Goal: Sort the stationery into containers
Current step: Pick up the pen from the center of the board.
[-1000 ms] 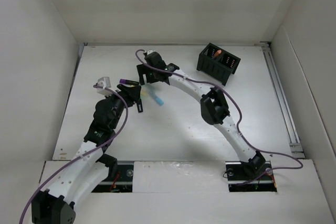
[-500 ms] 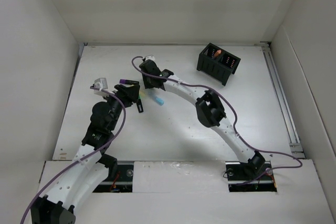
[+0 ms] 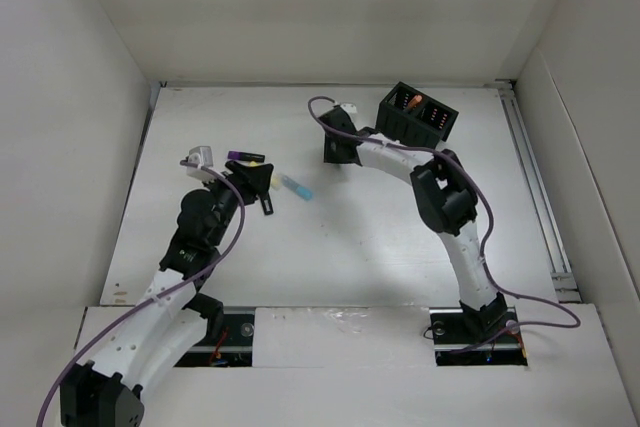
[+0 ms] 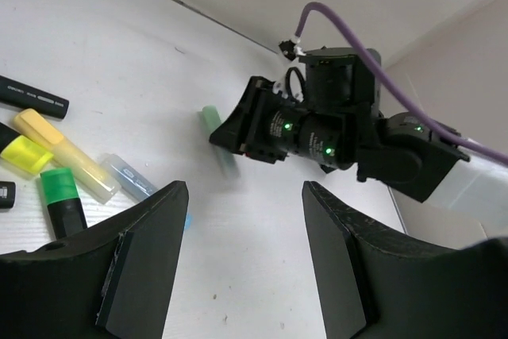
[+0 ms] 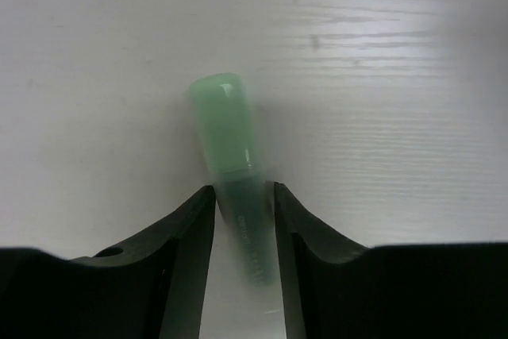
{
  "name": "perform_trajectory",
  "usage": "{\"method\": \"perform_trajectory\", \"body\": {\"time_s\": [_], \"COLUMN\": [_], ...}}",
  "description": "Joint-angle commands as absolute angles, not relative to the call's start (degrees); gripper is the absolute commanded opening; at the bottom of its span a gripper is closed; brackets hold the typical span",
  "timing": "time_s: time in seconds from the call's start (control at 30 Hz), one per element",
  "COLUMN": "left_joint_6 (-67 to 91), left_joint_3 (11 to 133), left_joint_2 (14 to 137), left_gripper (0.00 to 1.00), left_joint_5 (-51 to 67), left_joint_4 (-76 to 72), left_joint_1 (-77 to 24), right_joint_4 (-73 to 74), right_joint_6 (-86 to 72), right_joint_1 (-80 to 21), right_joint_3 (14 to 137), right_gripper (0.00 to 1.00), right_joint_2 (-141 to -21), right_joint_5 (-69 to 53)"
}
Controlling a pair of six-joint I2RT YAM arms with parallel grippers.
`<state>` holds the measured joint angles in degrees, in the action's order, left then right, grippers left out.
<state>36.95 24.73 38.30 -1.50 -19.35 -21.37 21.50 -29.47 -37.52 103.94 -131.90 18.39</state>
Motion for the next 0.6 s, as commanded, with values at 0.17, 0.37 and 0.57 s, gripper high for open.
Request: {"method": "perform_trajectory", "body": {"time_s": [0.17, 0.37, 0.57], "left_joint_6": [37.09, 37.09, 37.09], "left_joint_3": [24.79, 24.70, 24.88], "left_joint_2": [40.69, 41.22, 41.23], "left_gripper": [0.56, 0.56, 0.56], "left_joint_5": [0.53, 1.05, 0.80], "left_joint_4": [-23.29, -23.99, -23.38], "left_joint_1": [-21.36, -21.36, -21.36], "right_joint_4": [23.46, 27.94, 31.38], "right_joint_6": [-31.99, -30.50, -29.97], "right_joint_1": [-37.00, -34.63, -33.40], "right_joint_3": [105.20, 115.12, 120.93], "right_gripper": [0.65, 0.65, 0.58], "right_joint_2": [-130.25, -136.12, -140.09], "right_joint_5": [17.75, 18.45, 18.29]}}
